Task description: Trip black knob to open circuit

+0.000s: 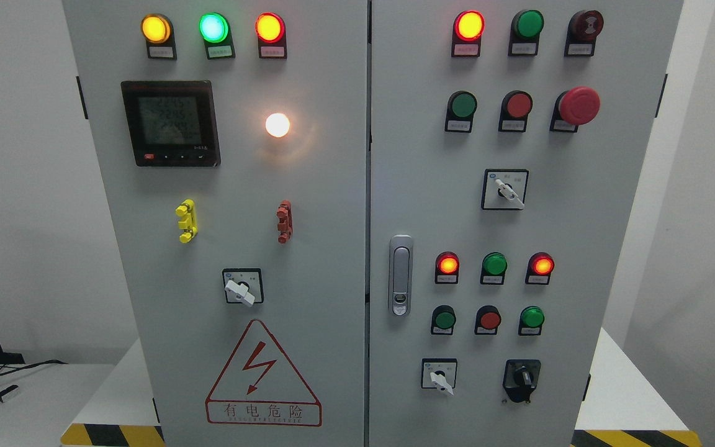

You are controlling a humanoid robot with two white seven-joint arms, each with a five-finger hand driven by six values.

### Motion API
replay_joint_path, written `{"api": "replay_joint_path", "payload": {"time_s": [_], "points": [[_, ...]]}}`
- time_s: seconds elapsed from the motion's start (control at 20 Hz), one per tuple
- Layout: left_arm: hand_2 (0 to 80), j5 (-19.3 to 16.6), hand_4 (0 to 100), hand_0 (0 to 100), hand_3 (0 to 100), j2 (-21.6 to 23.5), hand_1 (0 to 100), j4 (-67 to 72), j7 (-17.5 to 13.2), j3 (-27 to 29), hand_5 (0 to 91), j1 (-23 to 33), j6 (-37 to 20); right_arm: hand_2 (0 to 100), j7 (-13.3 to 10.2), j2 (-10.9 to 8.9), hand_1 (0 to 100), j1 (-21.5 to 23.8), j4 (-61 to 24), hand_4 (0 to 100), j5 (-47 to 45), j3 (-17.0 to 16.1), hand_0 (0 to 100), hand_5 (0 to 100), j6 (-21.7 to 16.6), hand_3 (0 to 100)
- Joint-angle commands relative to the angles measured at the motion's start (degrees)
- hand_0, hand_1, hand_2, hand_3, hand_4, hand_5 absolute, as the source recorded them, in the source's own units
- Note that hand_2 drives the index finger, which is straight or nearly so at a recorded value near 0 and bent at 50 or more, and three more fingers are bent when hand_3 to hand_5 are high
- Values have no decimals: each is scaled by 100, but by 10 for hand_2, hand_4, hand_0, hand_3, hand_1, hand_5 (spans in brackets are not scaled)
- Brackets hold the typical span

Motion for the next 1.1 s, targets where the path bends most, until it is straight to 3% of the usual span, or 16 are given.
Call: {"api": "replay_joint_path", "payload": {"time_s": [0.0,0.25,0.4,0.65,0.9,1.05], "points": [[0,-176,0,120,0,-4,389,6,-1,0,0,0,3,358,34,35,555,-347,-1206,723,9,-92,206,810,-142,691],[0,-176,0,120,0,5,389,-3,-1,0,0,0,3,351,8,17,570,-743,-1444,724,27,-83,204,815,412,685],[0,-176,0,120,0,5,389,-3,-1,0,0,0,3,336,-18,17,629,-884,-1602,724,263,-92,162,825,912,678],[0,-176,0,120,0,5,389,-3,-1,0,0,0,3,338,-466,26,721,-1323,-1681,731,703,-92,98,852,1615,664],[0,-176,0,120,0,-4,389,6,-1,0,0,0,3,371,-897,17,744,-1754,-1786,766,827,-75,78,874,2371,688],[0,-176,0,120,0,-4,389,-3,-1,0,0,0,3,393,-976,17,752,-2069,-1813,780,844,-48,136,888,2741,701]]}}
